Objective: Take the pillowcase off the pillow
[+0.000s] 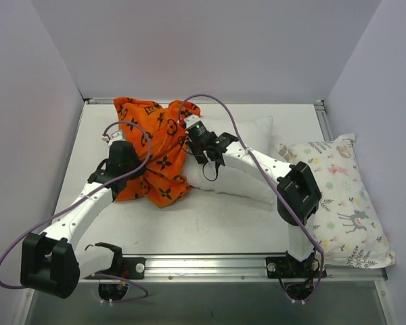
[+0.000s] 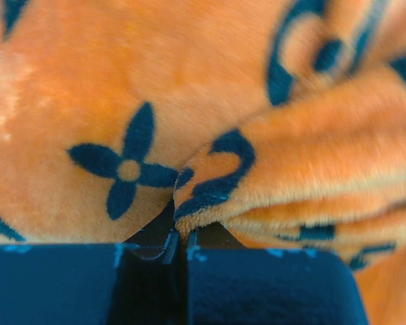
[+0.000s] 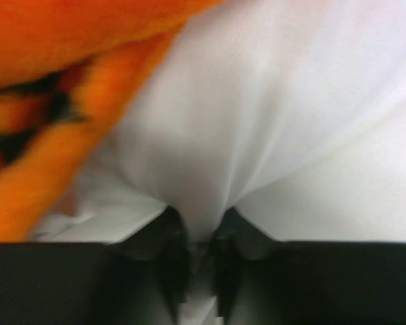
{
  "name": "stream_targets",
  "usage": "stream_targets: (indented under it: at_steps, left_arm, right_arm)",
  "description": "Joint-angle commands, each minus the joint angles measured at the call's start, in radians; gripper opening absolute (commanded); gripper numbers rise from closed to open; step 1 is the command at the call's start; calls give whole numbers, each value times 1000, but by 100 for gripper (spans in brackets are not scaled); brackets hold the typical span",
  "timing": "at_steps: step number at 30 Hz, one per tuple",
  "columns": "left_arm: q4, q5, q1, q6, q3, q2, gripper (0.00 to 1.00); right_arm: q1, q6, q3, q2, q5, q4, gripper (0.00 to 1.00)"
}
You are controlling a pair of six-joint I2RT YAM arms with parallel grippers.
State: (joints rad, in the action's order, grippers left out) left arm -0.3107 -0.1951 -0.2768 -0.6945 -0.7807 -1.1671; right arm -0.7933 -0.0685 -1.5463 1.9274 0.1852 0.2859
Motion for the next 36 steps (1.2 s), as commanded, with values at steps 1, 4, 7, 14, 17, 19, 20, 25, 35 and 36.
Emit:
stream_targets:
  at_steps: [1,4,7,14,17,19,20,25,35,36]
  left_arm:
    - [10,85,-13,36,-68,32,0]
    - [-7,95,-32,50,-94,44,48]
    - [-39,25,-70,35,-106,92,85]
    - [-281,-312,-173,-153,-78,286,98]
    - [-353,-389,-176,-266,-8,403,98]
    - [-384,-431,-174,-303,11,441,97]
    - [-389,-441,-174,-313,18,457,98]
    - [-218,-333,-134,-154,-23,361,97]
    - [47,47,-169,111,-220,95,98]
    - [44,7,-249,121,-210,101,97]
  right_arm:
    - [49,-57,-54,47,11,122,0]
    - [84,-103,-75,-13,-39,140,0]
    - [150,-190,-110,-71,-156,157,0]
    - [203,-263,-251,-96,-274,236,0]
    - [215,-289,-284,-108,-308,239,0]
    - [224,-295,-302,-114,-334,243,0]
    - [223,-292,-323,-119,-340,251,0]
    - [217,-281,-321,-137,-380,256,0]
    - [206,-272,-207,-196,-386,223,0]
    - [204,-274,-213,-202,-377,222,0]
